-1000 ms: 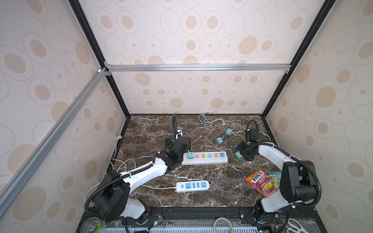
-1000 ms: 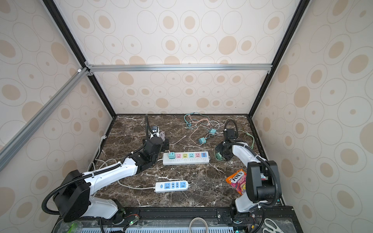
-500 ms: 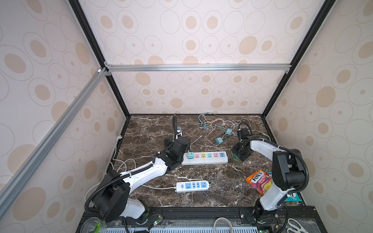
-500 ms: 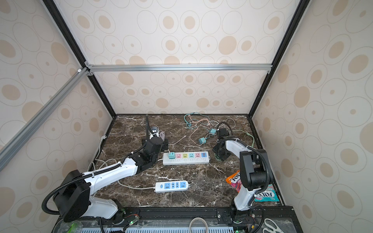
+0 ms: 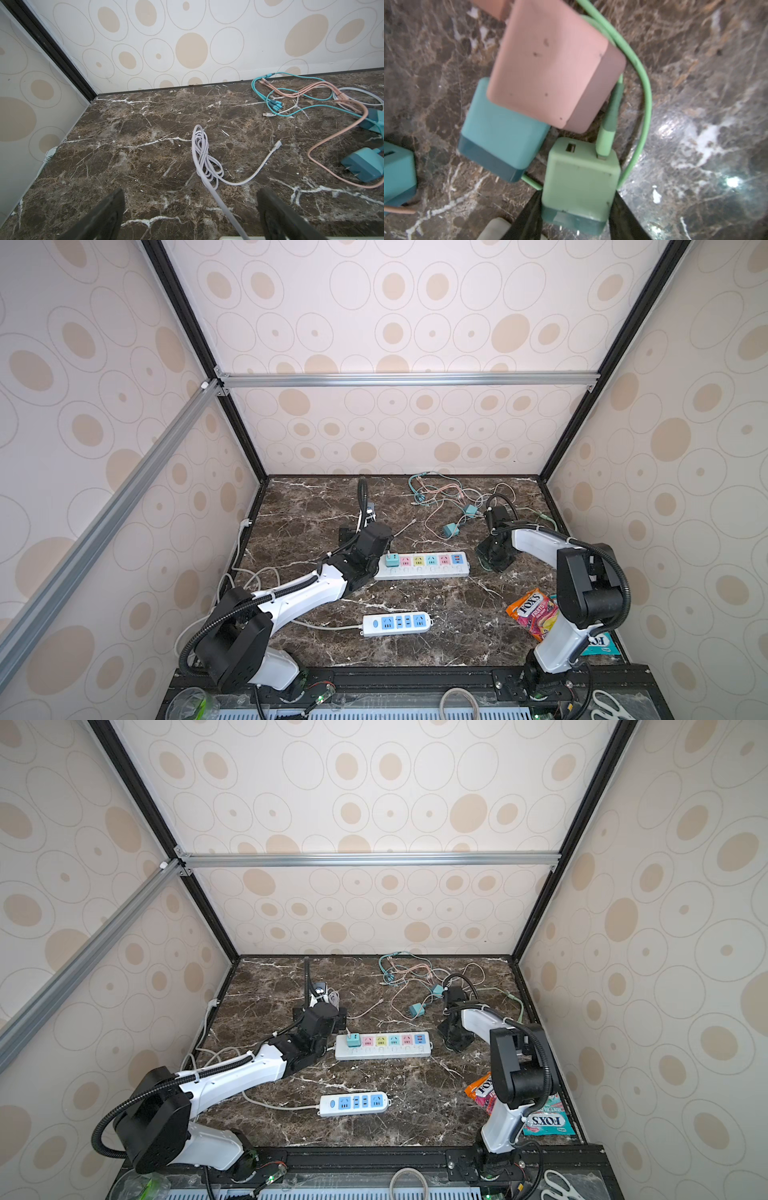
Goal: Insert the plug
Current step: 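Close the right gripper on the light green charger in the pile, then lift the light green charger with the right gripper toward the strip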
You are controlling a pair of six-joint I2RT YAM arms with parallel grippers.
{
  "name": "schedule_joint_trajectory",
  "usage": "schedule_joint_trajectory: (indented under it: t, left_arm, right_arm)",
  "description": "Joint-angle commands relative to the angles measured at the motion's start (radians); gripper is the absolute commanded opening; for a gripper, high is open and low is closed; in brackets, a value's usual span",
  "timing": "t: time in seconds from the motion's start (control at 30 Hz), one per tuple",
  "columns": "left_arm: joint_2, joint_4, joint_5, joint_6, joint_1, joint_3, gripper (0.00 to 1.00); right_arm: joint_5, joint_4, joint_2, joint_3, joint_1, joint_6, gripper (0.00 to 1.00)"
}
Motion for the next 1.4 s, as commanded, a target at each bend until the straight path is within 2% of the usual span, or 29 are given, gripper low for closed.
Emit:
schedule_joint_trajectory:
  t: [0.0, 0.27, 0.33, 0.47, 0.63, 0.73, 0.9, 1.07, 1.23, 1.37]
  left_arm:
    - [-0.017, -0.017, -0.022, 0.008, -0.009, 0.018, 0.98]
    - [-0.065, -0.024, 0.004, 0.011, -0.009, 0.029, 0.98]
    - [-0.078, -0.022, 0.017, 0.005, -0.008, 0.032, 0.98]
    - [-0.101, 0.000, 0.063, 0.008, -0.008, 0.035, 0.98]
    - [-0.110, -0.005, 0.227, 0.050, -0.006, 0.063, 0.98]
    - [-0.091, -0.032, 0.279, 0.049, -0.006, 0.097, 0.98]
    - [-0.069, -0.036, 0.384, 0.066, -0.005, 0.137, 0.98]
    - [-0.017, -0.078, 0.659, 0.094, -0.004, 0.220, 0.98]
    - [0.041, -0.116, 0.905, 0.083, -0.002, 0.331, 0.98]
    - [0.070, -0.155, 1.033, 0.065, 0.003, 0.420, 0.98]
  right_arm:
    - [0.068, -0.006, -0.032, -0.026, 0.006, 0.017, 0.43]
    - [0.285, 0.020, -0.290, -0.105, 0.006, -0.107, 0.21]
    - [0.344, 0.043, -0.354, -0.117, 0.006, -0.187, 0.19]
    - [0.397, 0.115, -0.457, -0.118, 0.006, -0.458, 0.14]
    - [0.297, 0.254, -0.610, -0.131, 0.012, -0.786, 0.12]
    - [0.155, 0.369, -0.688, -0.146, 0.012, -0.966, 0.12]
    - [-0.025, 0.354, -0.696, -0.052, 0.012, -1.082, 0.12]
    - [-0.238, 0.335, -0.676, -0.062, 0.037, -1.212, 0.13]
    - [-0.323, 0.495, -0.712, -0.198, 0.132, -1.389, 0.14]
    - [-0.328, 0.564, -0.708, -0.248, 0.194, -1.502, 0.12]
